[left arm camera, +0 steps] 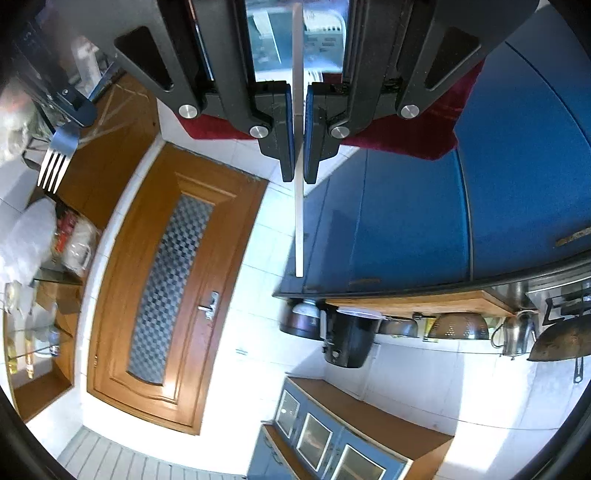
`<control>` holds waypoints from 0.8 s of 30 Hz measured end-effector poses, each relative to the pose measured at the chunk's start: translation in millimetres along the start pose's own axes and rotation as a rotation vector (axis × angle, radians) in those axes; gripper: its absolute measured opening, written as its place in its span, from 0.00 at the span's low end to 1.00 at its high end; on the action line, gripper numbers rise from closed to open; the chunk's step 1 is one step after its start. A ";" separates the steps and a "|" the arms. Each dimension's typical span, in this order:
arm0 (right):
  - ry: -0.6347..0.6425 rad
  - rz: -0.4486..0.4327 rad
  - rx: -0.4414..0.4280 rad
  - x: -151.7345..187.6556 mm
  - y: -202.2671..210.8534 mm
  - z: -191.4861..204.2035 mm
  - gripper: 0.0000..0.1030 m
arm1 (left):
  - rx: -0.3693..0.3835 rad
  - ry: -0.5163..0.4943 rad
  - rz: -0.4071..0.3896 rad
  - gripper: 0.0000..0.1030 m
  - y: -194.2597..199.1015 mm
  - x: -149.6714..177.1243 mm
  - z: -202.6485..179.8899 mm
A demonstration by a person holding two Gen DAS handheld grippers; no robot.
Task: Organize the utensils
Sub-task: 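Lift the knife with the left tool while the right tool carries the fork to the blue holder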
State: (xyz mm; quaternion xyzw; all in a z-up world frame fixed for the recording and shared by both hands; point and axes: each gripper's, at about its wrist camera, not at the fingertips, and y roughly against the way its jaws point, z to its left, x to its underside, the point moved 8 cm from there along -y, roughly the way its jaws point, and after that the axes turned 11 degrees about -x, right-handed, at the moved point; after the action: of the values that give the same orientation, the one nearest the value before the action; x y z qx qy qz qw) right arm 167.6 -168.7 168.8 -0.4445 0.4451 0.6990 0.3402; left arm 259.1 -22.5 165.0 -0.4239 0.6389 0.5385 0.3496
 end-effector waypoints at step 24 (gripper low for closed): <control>0.009 0.177 0.012 63.4 -86.5 -34.2 0.04 | -0.019 -0.034 -0.011 0.03 -55.3 87.7 3.6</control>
State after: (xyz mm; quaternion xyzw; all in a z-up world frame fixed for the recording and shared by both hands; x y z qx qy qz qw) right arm 230.2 -163.1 75.3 -0.4044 0.4885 0.7216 0.2777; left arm 275.1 -36.8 63.5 -0.4214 0.6252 0.5500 0.3593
